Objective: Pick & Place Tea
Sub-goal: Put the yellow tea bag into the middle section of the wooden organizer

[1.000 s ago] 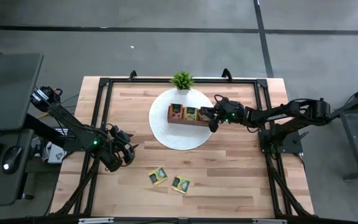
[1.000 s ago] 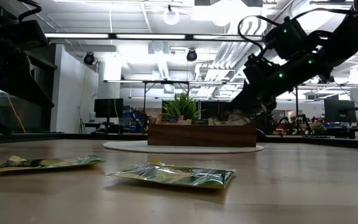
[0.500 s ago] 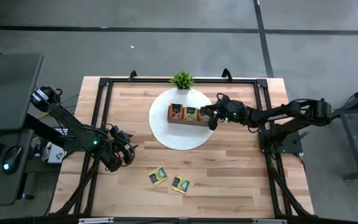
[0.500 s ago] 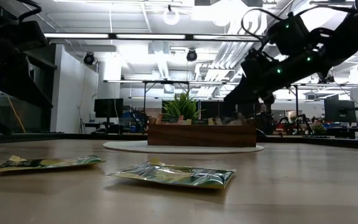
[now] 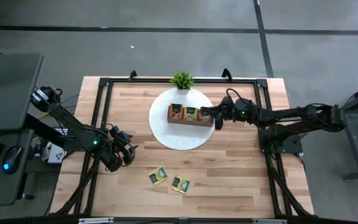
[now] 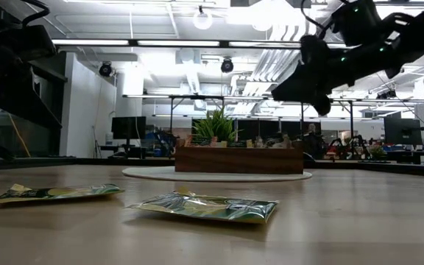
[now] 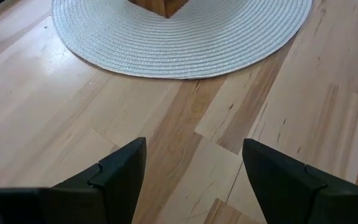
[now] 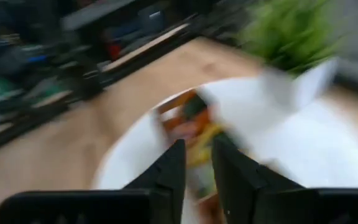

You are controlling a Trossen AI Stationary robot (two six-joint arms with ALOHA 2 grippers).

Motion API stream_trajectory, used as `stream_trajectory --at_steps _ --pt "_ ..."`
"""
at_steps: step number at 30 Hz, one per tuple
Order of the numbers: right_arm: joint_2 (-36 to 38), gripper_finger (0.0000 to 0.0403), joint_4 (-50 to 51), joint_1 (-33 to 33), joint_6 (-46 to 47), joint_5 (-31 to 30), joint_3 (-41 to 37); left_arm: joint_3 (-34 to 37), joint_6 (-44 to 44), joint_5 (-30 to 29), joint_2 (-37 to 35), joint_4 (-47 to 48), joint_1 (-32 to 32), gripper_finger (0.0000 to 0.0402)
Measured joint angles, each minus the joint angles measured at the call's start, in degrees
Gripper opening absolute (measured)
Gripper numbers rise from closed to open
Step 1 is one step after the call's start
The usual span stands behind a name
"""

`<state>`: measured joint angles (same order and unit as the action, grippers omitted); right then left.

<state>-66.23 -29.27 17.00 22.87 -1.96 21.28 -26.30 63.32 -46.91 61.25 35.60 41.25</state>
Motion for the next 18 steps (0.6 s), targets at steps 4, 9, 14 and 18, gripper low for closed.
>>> stream_trajectory --at_steps 4,9,14,18 --pt "1.76 0.003 1.37 -3.43 3.88 8.53 0.0 0.0 -0.01 -0.01 0.0 0.0 0.0 0.0263" --pt "1.89 0.0008 5.79 -12.63 5.2 7.15 1.59 0.0 0.0 -0.01 0.0 -0.06 0.0 0.0263" --pt "1.7 0.0003 20.55 -23.02 5.81 -4.12 8.67 0.02 -1.95 -0.02 0.0 -3.05 0.0 0.0263" --pt "1.66 0.0001 29.2 -29.59 5.79 -12.46 14.77 0.02 -9.52 0.11 0.0 -10.07 0.0 0.0263"
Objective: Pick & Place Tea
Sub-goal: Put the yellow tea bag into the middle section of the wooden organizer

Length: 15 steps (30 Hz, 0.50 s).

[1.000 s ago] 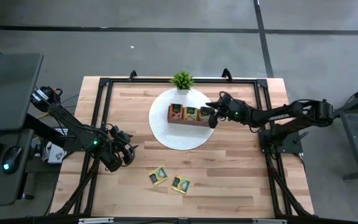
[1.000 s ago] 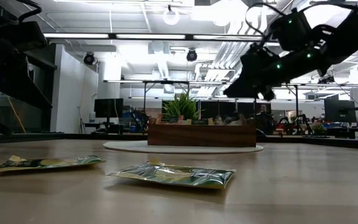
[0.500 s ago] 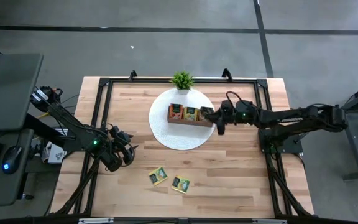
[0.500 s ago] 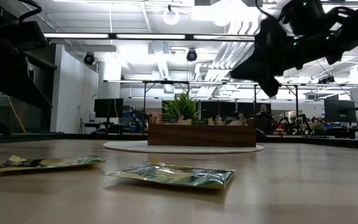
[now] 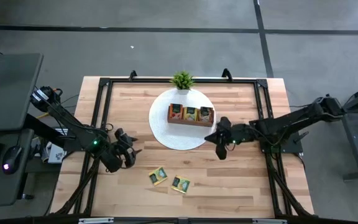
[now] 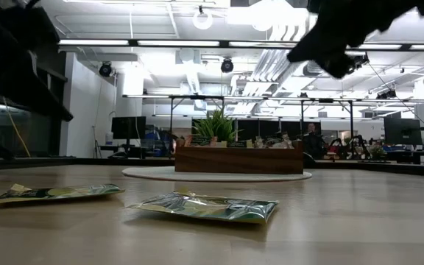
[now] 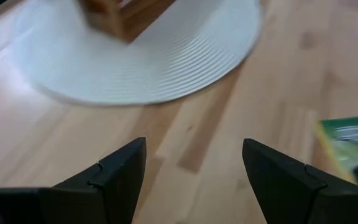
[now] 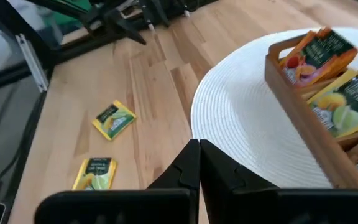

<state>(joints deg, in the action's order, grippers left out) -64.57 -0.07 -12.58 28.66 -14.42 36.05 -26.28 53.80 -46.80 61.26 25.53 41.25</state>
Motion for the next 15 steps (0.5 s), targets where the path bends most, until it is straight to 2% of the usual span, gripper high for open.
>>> stream_trajectory --at_steps 4,7,15 --pt "-2.74 0.0001 7.77 -4.45 1.22 -5.38 6.09 0.0 -7.47 1.92 0.0 -6.46 0.0 0.0263" --pt "-7.94 0.0001 11.11 -6.49 1.34 -6.24 10.98 0.0 -9.71 4.76 0.02 -8.63 0.0 0.0263" --pt "-29.94 0.0 12.78 -6.85 -4.84 2.73 27.45 -0.01 -10.08 14.03 0.02 -9.59 0.0 0.0263"
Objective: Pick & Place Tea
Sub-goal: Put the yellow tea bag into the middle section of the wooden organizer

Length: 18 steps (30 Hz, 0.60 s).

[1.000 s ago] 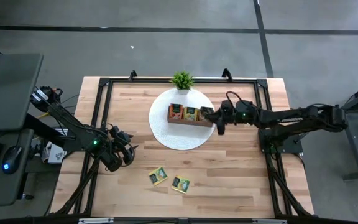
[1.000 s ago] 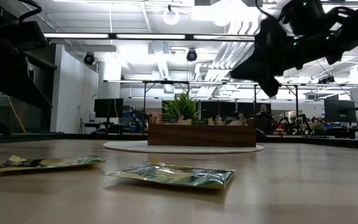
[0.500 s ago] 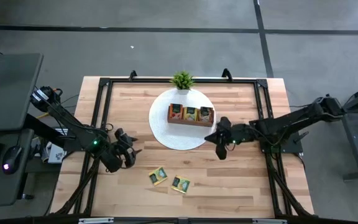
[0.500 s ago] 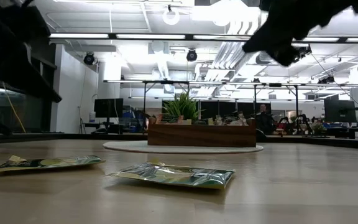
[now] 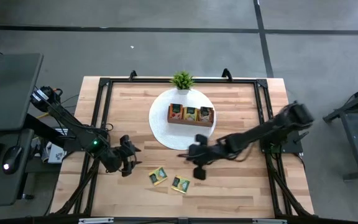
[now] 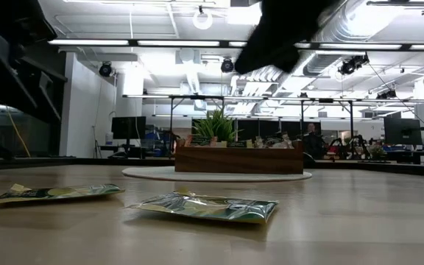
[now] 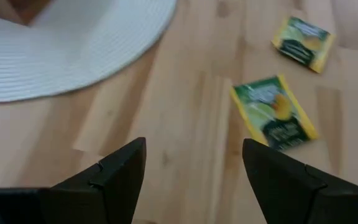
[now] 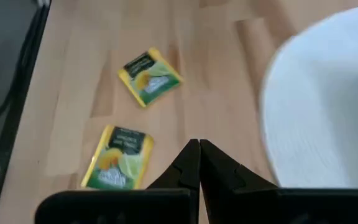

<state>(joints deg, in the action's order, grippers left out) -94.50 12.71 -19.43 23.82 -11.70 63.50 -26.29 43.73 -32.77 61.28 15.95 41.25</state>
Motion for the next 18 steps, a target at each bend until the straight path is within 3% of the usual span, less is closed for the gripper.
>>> stream_trajectory --at_steps 10,18 --pt "-24.86 0.0 4.2 4.62 -7.35 12.12 25.78 0.01 0.31 6.0 3.19 -8.86 0.0 0.0263" --pt "-33.9 0.0 9.46 5.09 -8.91 16.16 35.5 0.01 6.13 12.5 11.14 -14.05 0.13 0.0263"
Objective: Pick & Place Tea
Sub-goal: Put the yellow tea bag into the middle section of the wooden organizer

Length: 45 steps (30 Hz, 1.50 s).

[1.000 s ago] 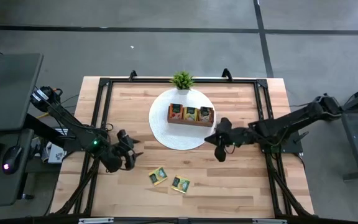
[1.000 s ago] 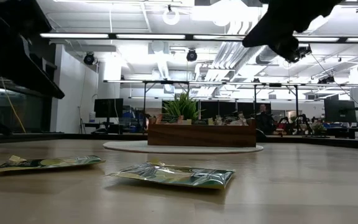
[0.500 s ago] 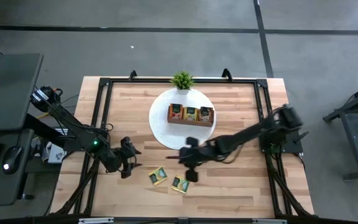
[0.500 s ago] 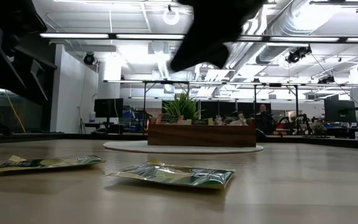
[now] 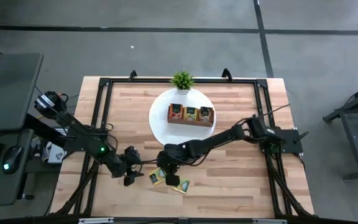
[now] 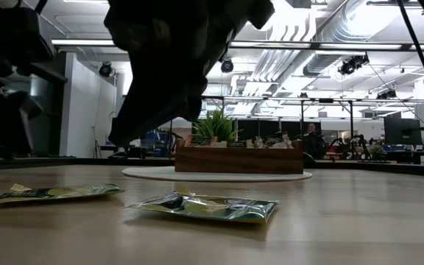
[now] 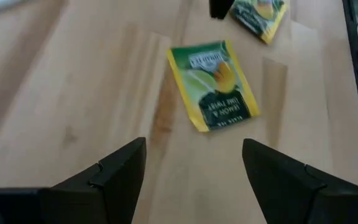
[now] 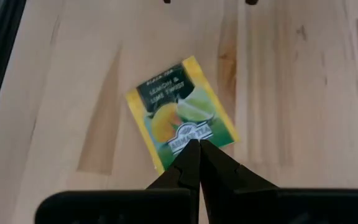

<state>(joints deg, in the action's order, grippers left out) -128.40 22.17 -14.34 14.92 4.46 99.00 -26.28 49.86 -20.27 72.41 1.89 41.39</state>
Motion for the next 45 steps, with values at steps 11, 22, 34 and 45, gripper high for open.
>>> stream_trajectory --at_steps 11,22,34,45 --pt "0.04 0.0 1.66 -2.23 -3.4 2.39 -0.5 -0.04 5.55 0.24 10.63 -12.82 1.79 0.0263" --pt "-1.01 0.0 -1.26 -1.83 -5.09 2.8 -0.55 -0.02 6.15 0.31 13.78 -17.89 1.79 0.0263" --pt "-2.32 0.0 -4.64 -0.99 -5.97 2.18 -0.56 -0.02 12.54 0.72 13.77 -16.68 1.75 0.0263" --pt "-3.5 0.0 -4.99 -1.17 -5.68 2.02 -0.48 -0.07 26.22 1.18 13.69 -16.48 1.7 0.0263"
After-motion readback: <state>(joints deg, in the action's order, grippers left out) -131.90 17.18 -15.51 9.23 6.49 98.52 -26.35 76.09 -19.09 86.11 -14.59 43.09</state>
